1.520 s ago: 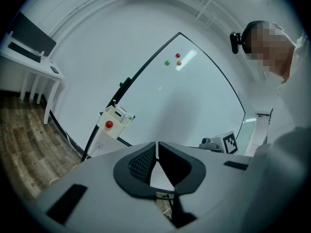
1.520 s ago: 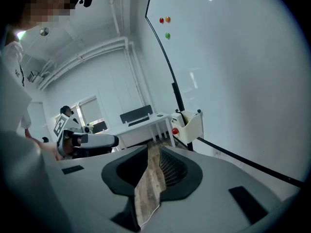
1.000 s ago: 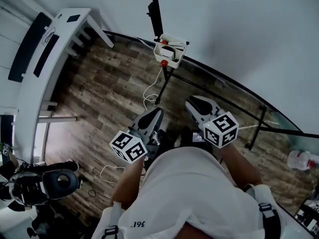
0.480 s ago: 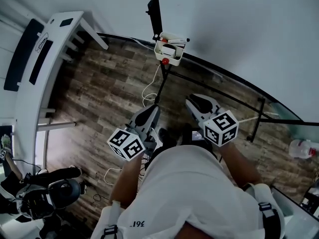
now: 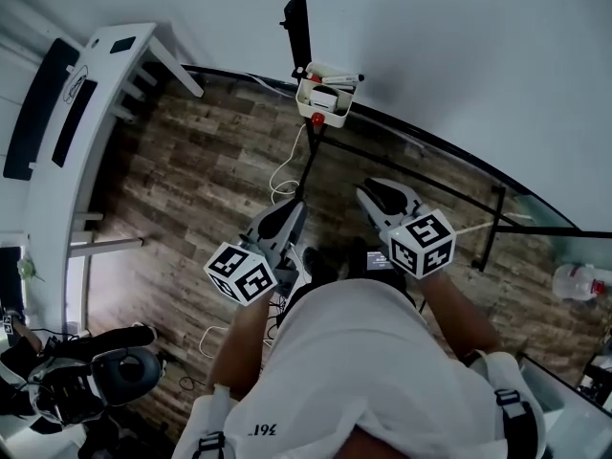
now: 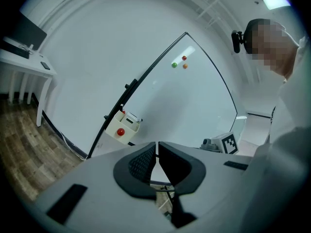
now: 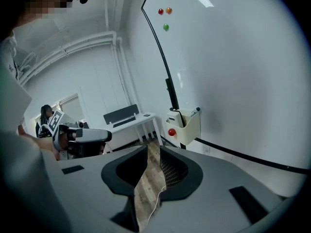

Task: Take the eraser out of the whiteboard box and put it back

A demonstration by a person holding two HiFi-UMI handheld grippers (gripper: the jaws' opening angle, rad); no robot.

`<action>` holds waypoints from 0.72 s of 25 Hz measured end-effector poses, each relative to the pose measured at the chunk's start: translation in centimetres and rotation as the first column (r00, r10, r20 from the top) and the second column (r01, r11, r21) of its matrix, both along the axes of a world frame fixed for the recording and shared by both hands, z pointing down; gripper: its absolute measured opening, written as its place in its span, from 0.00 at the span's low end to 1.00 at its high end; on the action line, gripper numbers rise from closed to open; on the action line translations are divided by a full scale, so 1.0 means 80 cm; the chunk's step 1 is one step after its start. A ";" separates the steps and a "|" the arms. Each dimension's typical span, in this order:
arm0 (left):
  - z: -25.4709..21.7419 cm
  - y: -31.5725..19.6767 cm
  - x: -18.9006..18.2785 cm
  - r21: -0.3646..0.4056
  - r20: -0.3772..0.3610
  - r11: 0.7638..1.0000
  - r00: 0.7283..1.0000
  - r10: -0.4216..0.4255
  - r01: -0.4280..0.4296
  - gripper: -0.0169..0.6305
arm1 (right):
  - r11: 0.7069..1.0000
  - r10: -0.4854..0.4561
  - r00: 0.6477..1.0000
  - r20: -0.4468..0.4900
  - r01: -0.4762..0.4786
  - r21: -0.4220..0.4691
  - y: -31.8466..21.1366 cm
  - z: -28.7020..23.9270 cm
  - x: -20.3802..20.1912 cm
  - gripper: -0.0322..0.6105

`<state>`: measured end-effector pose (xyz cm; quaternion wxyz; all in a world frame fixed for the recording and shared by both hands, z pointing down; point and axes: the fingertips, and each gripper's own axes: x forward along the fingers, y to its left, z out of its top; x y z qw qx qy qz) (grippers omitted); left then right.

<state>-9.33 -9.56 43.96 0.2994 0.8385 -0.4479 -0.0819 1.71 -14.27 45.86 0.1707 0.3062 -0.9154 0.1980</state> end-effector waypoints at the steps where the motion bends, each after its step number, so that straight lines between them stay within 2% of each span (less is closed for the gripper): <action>1: -0.002 -0.004 -0.002 0.006 0.004 1.000 1.000 -0.002 0.002 0.04 | 1.000 -0.002 1.000 -0.003 0.002 0.009 -0.004 -0.003 -0.002 0.17; 12: -0.029 -0.049 -0.021 0.085 0.053 0.996 0.999 -0.003 -0.002 0.04 | 0.990 -0.019 1.000 -0.022 0.022 0.141 -0.061 -0.051 -0.029 0.18; 18: -0.047 -0.074 -0.023 0.127 0.080 0.992 0.997 0.012 -0.022 0.04 | 0.978 -0.015 0.998 -0.063 0.028 0.205 -0.094 -0.067 -0.044 0.19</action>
